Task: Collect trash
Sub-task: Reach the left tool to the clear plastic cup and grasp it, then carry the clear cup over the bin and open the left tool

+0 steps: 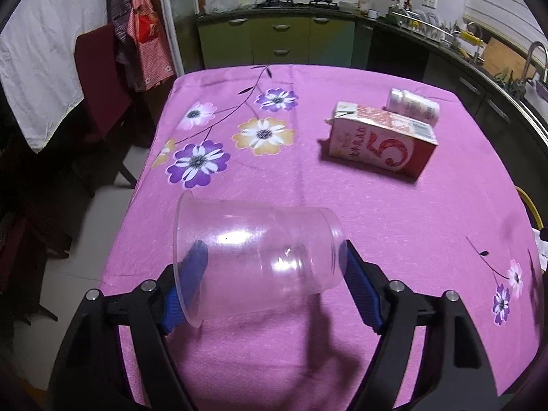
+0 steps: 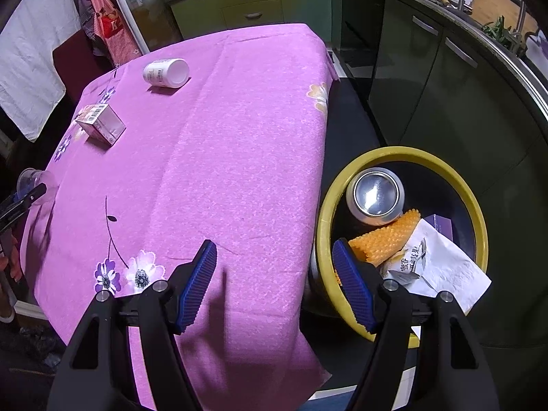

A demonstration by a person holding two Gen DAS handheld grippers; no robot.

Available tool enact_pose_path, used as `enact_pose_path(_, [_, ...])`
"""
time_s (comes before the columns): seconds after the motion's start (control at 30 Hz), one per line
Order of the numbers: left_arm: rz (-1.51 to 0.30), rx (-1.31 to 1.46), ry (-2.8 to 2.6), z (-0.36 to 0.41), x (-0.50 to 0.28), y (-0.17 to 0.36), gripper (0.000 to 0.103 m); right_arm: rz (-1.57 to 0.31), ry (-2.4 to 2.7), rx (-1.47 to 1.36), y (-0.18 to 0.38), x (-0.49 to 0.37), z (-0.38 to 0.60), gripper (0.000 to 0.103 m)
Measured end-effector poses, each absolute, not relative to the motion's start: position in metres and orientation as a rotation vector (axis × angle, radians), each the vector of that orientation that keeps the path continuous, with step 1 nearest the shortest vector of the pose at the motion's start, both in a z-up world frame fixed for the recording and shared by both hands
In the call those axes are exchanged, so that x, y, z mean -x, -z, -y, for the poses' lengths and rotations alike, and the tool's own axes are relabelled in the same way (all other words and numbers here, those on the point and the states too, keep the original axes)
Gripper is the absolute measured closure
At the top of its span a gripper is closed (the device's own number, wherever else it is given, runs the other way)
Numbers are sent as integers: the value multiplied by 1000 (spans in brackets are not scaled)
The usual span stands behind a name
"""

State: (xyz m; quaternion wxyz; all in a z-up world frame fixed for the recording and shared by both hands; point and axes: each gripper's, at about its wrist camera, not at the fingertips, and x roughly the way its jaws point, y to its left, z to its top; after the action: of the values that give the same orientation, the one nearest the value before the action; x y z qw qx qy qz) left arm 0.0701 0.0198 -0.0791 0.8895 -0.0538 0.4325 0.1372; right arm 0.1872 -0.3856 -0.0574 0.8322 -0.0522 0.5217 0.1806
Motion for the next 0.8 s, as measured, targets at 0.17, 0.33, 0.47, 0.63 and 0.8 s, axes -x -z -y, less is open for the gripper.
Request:
enact_pose_path(0.17, [-868,81,-235,-4,-70,65,29,-1107,-379,111,58,-185,387,33])
enact_pose_path(0.33, [-841,51,-141,20,-76,47,29,-1087,-358,95,51,-176,399,33])
enact_pose_path(0.47, [-825,7,-15,57,-92,31,29,-1061,-322,67,43,-165,419,33])
enact_pose_path(0.63, [-805,-53,177,120,-119,16,29,-1020,-209,41,30,-147,462,33])
enact_pose_path(0.8, [-836,-126,468,208,-152,7,29,-973,-93,-26,18,-125,517,32])
